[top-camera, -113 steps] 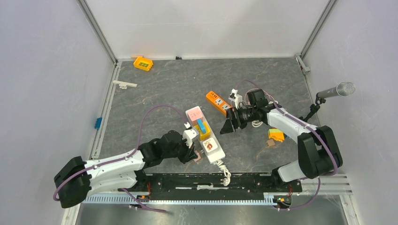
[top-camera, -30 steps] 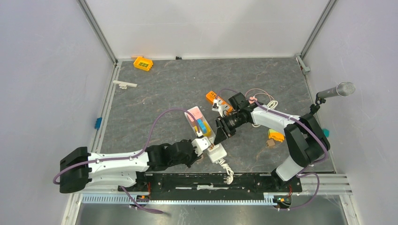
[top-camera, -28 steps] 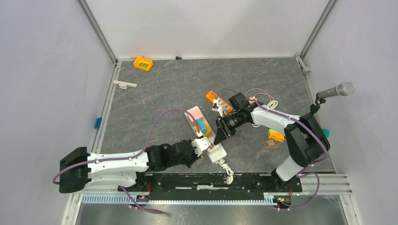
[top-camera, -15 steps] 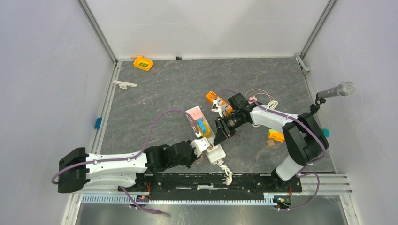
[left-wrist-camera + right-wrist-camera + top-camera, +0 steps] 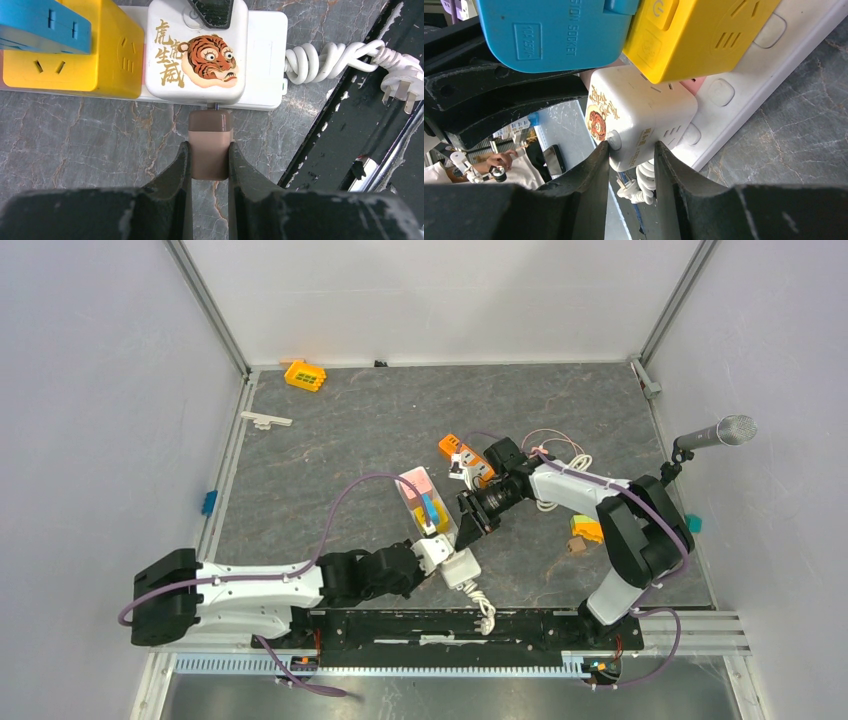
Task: Insert the plug
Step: Insert the plug into the socket.
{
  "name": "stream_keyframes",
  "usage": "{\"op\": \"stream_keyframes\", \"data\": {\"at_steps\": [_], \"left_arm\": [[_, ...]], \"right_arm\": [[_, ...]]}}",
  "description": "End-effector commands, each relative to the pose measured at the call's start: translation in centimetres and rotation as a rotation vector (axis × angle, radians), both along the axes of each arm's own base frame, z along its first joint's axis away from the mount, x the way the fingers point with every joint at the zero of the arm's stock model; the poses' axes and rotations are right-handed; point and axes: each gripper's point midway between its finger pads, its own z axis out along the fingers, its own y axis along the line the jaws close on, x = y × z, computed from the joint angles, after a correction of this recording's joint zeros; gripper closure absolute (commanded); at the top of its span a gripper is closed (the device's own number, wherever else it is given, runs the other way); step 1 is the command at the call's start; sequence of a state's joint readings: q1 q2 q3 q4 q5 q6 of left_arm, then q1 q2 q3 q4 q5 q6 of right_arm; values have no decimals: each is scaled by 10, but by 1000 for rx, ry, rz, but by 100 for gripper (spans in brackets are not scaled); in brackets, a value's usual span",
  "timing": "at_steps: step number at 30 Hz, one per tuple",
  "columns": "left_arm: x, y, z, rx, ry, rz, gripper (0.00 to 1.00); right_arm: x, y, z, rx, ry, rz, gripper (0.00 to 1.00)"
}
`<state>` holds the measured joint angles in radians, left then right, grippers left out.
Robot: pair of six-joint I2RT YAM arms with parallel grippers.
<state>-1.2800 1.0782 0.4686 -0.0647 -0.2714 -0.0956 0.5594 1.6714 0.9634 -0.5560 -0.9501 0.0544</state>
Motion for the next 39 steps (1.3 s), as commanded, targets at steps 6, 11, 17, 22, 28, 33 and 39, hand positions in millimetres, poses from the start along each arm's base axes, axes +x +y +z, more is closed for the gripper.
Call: {"op": "stream_keyframes", "data": {"at_steps": [6,11,17,22,28,33,39], "left_arm": [[40,-57,75,-262,-151,85,98],[48,-66,92,-310,-169,123,98],[54,-72,105,-348,-176,154,98],[50,-54,99,-300,-159,176,55],[45,5,115,-264,-176,256,12],[48,51,158,-328,-222,376,1],[60,68,199,-389,-277,479,0]], "right_arm": [[-36,6,-18,-19,41,144,69],[-42,7,-17,-17,54,166,71],[-49,6,-19,-19,71,186,72],[-41,7,-17,-34,39,184,65],[-35,13,-12,-22,33,180,59],[-26,29,-6,6,33,176,54],[-14,49,9,40,-12,192,42]]}}
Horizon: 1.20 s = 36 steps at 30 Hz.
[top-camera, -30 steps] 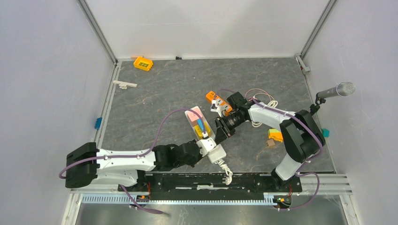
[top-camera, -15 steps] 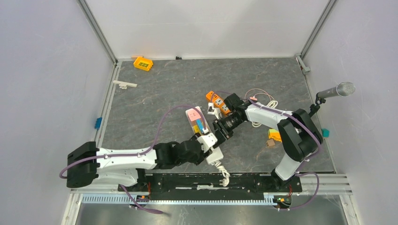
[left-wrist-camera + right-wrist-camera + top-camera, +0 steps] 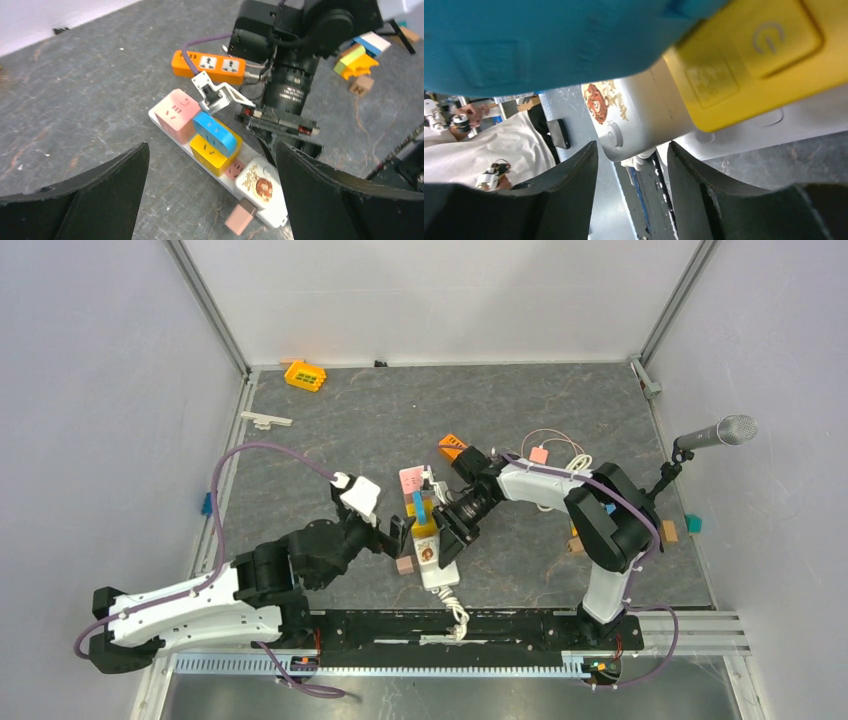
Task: Insert the plug
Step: Insert the plug into the socket, then move the socket to the center of the board.
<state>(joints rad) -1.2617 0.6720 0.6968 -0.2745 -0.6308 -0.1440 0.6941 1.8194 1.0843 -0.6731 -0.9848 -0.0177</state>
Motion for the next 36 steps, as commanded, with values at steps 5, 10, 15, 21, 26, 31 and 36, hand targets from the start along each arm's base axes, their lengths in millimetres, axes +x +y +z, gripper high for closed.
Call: {"op": "stream_keyframes", "data": {"at_steps": [5,10,15,21,26,31,36], "left_arm": [[29,-3,30,-12,72,110,0],[58,-28,30,-115,278,41,0],[93,-31,29,-230,431,94,0],[118,-22,17,-394,678,141,0],[128,-5,0,-542,857,172,0],[125,-2,-11,-646,992,117,0],[125,11,-23,-591,1008,188,0]], "right_arm": [[37,14,29,57,-180,-34,30],[78,-19,36,6,-288,-154,22],[138,-57,40,-94,-425,-304,16],[207,-78,34,-284,-623,-371,11],[263,-80,28,-385,-720,-410,10],[297,-83,3,-485,-740,-402,9],[295,-85,-27,-529,-683,-350,13]]}}
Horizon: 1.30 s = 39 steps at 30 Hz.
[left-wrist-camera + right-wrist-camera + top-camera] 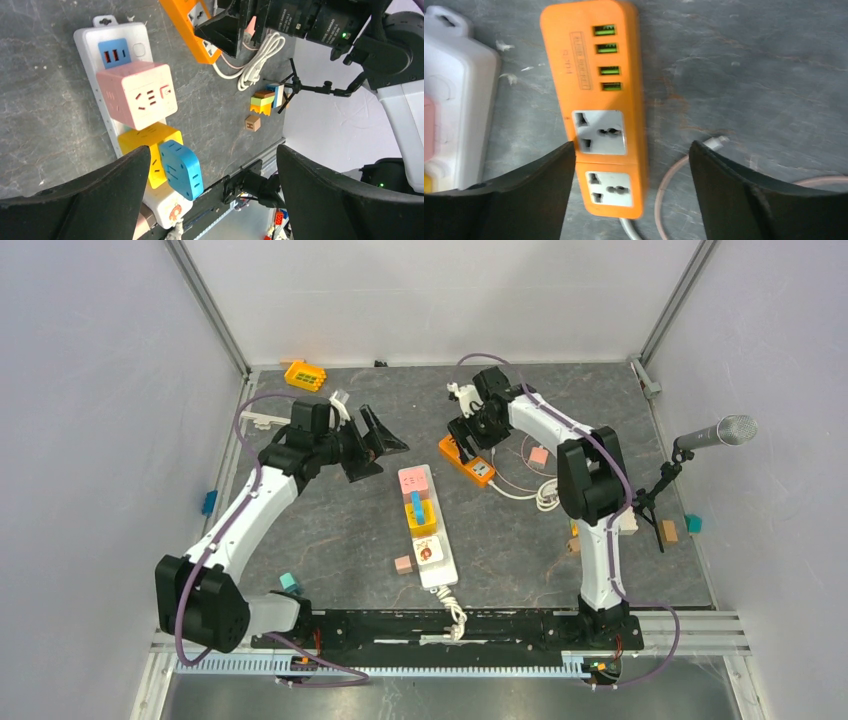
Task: Insert the plug
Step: Move the socket to the center of the board.
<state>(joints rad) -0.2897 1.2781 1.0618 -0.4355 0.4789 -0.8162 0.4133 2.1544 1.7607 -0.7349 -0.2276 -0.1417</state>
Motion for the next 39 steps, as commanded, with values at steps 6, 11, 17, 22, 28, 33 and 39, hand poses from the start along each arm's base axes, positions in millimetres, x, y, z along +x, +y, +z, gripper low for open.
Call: {"op": "stream_keyframes", "data": {"at_steps": [6,11,17,22,28,33,39], "left_arm": [[-3,18,3,82,50,27,0],[0,18,6,90,43,15,0],[2,18,5,84,59,41,0],[2,28,5,111,61,102,0],[-1,48,14,205,-26,147,0],[0,71,30,304,-150,202,0],[-2,72,38,325,-210,164,0]], "right_arm": [[-54,11,-29,92,191,55,42],[-109,35,-37,211,325,62,54],[-158,82,-36,347,461,67,67],[-168,121,-26,419,504,76,72],[-152,98,-31,293,391,48,72],[-144,61,-39,166,292,15,69],[-120,13,-35,-31,131,-14,68]]}}
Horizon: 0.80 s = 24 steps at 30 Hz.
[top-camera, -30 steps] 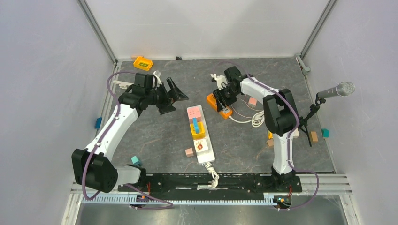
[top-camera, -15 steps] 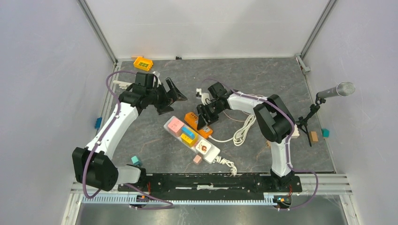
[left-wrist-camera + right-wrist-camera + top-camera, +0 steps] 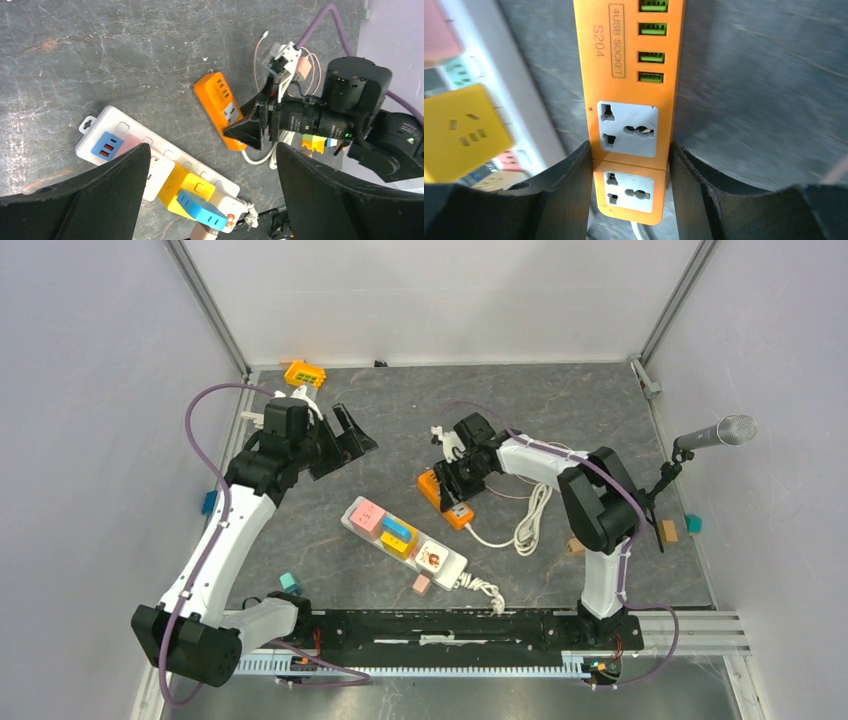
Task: Insert the plug
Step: Move the socket to the center of the board.
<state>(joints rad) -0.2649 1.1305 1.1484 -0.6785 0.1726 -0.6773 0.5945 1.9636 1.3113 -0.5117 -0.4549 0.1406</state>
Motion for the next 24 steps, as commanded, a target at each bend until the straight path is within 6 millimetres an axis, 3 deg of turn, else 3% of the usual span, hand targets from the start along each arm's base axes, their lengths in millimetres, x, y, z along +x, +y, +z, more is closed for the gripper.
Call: {"op": "stream_keyframes", "data": {"at_steps": [1,7,10,13,15,17,19,20,22,24], "left_arm": [[7,6,14,63,-83,-34,0],[19,8,8,57,-63,4,0],[25,5,8,57,-63,-8,0],[30,4,4,60,-47,-11,0],[31,3,0,60,-32,-15,0],[31,3,-4,60,-16,-16,0],[31,2,-8,53,1,-13,0],[31,2,-9,48,7,-12,0],[29,2,-13,47,18,-10,0],[25,2,-15,40,26,-9,0]], "right_arm": [[22,-63,-6,-274,-158,-19,66],[31,-71,19,-283,-269,23,29],[45,-75,45,-255,-344,-37,13],[63,-87,74,-189,-394,-152,5],[77,-101,90,-137,-426,-272,2],[93,-132,99,-166,-468,-471,2],[96,-165,91,-214,-415,-668,2],[97,-171,86,-184,-387,-689,2],[94,-173,75,-113,-324,-690,12],[92,-188,69,-157,-305,-748,12]]}}
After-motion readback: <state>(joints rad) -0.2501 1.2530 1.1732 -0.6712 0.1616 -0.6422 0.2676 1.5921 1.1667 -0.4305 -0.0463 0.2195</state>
